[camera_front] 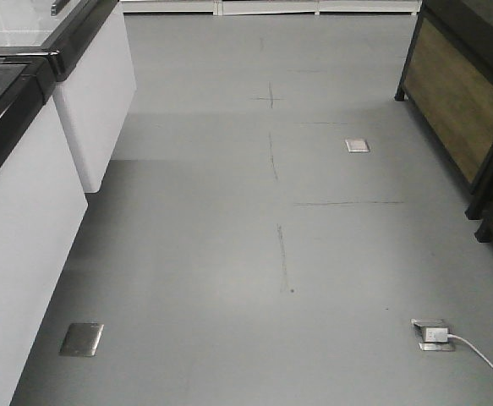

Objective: Left arm holds basket, right arm returns cookies

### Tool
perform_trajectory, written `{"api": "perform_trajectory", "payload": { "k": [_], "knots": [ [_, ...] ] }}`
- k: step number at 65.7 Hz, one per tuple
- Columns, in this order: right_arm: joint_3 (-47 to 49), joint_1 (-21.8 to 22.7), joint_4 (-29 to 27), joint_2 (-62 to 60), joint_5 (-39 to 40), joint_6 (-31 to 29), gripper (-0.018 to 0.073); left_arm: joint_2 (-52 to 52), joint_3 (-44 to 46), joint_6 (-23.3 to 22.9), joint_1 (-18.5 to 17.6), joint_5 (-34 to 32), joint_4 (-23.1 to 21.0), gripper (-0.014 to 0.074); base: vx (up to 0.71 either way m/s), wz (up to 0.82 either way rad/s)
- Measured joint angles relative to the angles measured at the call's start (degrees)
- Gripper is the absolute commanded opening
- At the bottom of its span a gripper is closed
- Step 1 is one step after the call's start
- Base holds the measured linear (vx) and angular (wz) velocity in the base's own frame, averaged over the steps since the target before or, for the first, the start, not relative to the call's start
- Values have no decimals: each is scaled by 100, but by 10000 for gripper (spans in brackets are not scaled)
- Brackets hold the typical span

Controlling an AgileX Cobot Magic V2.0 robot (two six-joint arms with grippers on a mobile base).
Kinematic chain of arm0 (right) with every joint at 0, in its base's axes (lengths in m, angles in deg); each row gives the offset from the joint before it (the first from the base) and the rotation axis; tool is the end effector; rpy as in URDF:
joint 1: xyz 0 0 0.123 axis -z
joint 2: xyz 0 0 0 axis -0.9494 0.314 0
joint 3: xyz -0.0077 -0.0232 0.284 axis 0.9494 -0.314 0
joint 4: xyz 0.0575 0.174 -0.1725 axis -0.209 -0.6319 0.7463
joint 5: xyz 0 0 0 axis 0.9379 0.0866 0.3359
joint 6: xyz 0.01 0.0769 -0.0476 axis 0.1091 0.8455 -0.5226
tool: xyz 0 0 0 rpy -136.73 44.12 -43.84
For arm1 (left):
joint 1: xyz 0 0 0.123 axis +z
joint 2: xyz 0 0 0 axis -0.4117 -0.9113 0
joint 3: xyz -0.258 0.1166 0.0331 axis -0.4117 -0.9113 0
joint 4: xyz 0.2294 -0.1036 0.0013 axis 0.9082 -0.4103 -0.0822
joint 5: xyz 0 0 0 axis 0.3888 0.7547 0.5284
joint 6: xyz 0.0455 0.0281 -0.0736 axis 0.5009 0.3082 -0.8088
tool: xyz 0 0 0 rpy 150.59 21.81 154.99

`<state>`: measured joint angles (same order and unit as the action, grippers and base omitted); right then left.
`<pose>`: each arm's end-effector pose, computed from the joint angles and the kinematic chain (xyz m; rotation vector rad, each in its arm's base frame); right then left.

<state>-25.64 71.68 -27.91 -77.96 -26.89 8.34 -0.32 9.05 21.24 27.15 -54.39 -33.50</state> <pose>0.0564 -0.0005 0.1913 -0.0830 1.6416 -0.0858 0.0556 0.0023 0.1839 0.0614 1.7164 0.1181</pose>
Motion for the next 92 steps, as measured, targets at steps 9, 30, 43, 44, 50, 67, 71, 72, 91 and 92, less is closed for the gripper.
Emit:
{"api": "perform_trajectory", "payload": {
  "k": [9, 30, 43, 44, 50, 67, 71, 72, 91, 92],
  "knots": [
    [0, 0, 0, 0, 0, 0, -3, 0, 0, 0, 0, 0, 0, -7, 0, 0],
    [0, 0, 0, 0, 0, 0, -3, 0, 0, 0, 0, 0, 0, -7, 0, 0],
    [0, 0, 0, 0, 0, 0, -3, 0, 0, 0, 0, 0, 0, -7, 0, 0],
    [0, 0, 0, 0, 0, 0, -3, 0, 0, 0, 0, 0, 0, -7, 0, 0],
    [0, 0, 0, 0, 0, 0, -3, 0, 0, 0, 0, 0, 0, -7, 0, 0],
    [0, 0, 0, 0, 0, 0, -3, 0, 0, 0, 0, -267, 39, -7, 0, 0],
    [0, 0, 0, 0, 0, 0, -3, 0, 0, 0, 0, -372, 39, -7, 0, 0],
    [0, 0, 0, 0, 0, 0, -3, 0, 0, 0, 0, -391, 39, -7, 0, 0],
    [0, 0, 0, 0, 0, 0, -3, 0, 0, -5, 0, -718, 39, -7, 0, 0],
    [0, 0, 0, 0, 0, 0, -3, 0, 0, -5, 0, -737, 39, -7, 0, 0]
  ]
}}
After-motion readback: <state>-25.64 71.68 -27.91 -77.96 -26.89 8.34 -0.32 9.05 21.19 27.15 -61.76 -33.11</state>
